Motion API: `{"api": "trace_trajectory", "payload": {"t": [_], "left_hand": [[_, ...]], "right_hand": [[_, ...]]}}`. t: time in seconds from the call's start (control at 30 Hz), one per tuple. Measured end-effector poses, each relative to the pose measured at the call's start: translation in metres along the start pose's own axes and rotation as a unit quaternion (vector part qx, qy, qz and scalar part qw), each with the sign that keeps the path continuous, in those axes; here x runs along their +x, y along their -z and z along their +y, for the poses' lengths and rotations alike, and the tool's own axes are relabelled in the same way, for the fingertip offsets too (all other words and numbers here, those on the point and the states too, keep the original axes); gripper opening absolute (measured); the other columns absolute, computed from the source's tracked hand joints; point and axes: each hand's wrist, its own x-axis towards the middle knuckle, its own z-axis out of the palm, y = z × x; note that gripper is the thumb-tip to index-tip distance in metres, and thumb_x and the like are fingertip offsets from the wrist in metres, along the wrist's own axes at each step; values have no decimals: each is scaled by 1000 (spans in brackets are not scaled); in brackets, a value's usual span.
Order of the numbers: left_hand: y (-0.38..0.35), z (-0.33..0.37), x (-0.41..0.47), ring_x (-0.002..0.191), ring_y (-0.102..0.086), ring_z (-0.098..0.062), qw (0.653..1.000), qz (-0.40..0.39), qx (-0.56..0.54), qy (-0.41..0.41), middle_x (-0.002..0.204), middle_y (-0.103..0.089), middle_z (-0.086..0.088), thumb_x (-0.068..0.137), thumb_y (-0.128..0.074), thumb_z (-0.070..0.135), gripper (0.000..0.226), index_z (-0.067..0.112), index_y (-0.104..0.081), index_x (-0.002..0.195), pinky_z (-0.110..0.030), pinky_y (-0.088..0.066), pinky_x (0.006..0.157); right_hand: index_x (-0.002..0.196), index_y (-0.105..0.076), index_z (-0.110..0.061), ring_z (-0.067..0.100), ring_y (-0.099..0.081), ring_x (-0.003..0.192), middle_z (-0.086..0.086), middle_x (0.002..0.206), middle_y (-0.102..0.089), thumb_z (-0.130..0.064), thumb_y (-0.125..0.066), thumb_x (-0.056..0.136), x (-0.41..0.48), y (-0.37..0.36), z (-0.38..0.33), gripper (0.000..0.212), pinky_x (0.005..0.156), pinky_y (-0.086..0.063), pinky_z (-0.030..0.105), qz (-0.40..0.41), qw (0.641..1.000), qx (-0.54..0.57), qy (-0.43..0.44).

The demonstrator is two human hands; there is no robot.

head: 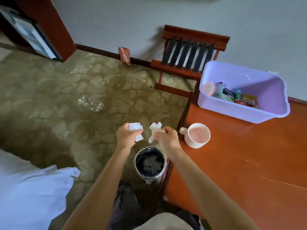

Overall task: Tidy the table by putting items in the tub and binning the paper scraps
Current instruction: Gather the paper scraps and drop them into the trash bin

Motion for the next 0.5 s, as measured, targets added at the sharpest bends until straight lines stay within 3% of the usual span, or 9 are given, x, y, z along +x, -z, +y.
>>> {"api": "trace_trajectory", "payload": {"t": [0.17, 0.33, 0.4, 0.5], "left_hand": [[23, -10, 92, 63, -55, -19, 994, -97, 52, -9, 82, -66, -6, 70, -69, 10, 22, 12, -68, 92, -11, -32, 30], [29, -42, 161, 70, -55, -16, 974, -181, 138, -22, 81, -62, -2, 74, -70, 15, 11, 14, -63, 83, -6, -33, 32], [19, -65, 182, 75, -55, -14, 961, -217, 172, -16, 86, -63, -3, 76, -69, 14, 17, 8, -66, 91, -7, -39, 43], [-8, -111, 208, 86, -62, -20, 937, -258, 236, -12, 105, -69, -8, 76, -71, 15, 32, 4, -66, 105, -23, -49, 68]], "right_hand": [[70, -49, -12, 16, -42, 59, 2, 60, -49, 2, -59, 76, 45, -74, 16, 19, 55, -34, 26, 98, 992, 55, -54], [91, -51, -14, 11, -42, 55, 1, 67, -49, 0, -56, 82, 77, -125, 51, 17, 48, -33, 20, 151, 979, 59, -124], [92, -49, -14, 10, -44, 57, 0, 67, -49, 0, -55, 82, 96, -133, 74, 17, 50, -35, 19, 183, 971, 57, -146], [100, -55, -12, 16, -52, 65, 6, 73, -55, 0, -54, 82, 130, -139, 119, 22, 59, -42, 23, 207, 959, 55, -184]]}}
